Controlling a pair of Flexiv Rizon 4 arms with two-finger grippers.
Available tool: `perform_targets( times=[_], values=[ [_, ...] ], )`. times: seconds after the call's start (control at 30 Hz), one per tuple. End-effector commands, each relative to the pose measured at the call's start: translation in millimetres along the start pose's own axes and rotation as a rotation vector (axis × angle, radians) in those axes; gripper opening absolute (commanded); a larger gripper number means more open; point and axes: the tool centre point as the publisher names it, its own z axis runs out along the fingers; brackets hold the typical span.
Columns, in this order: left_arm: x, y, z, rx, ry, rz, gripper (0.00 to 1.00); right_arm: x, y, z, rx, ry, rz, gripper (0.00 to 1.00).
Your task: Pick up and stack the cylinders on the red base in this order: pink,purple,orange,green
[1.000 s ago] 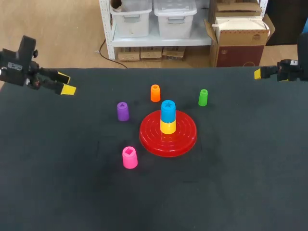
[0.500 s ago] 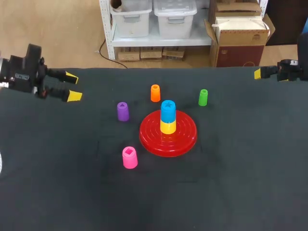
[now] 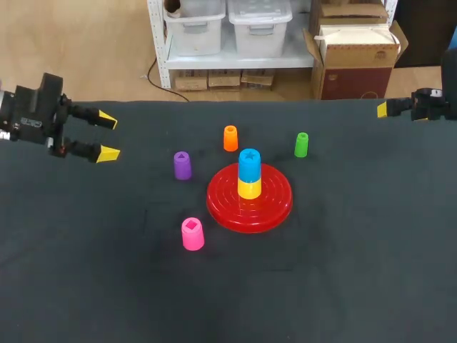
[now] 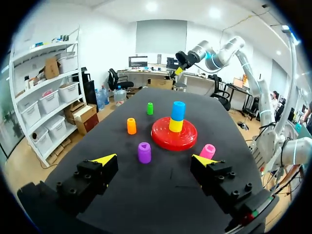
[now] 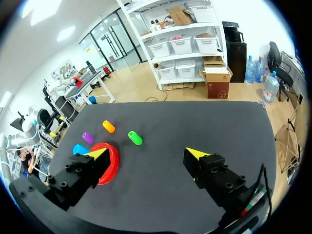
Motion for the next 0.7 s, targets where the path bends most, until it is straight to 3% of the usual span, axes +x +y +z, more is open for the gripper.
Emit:
perform_targets(
  times=[0.03,0.63,0.7],
  values=[
    [-1.1,2.2,1,-0.008,-0.022,-0.012,1.0,0,0,0,0.0,0.0,0.0,1.0],
    [-2.2,1.8,-1,-0.036,-0.03,-0.029,1.0,0,0,0,0.0,0.0,0.0,1.0],
    [-2.2,1.8,-1,-0.036,-0.03,-0.029,1.0,-13,15,11,-0.051,0.075,-0.095,1.0]
  ],
)
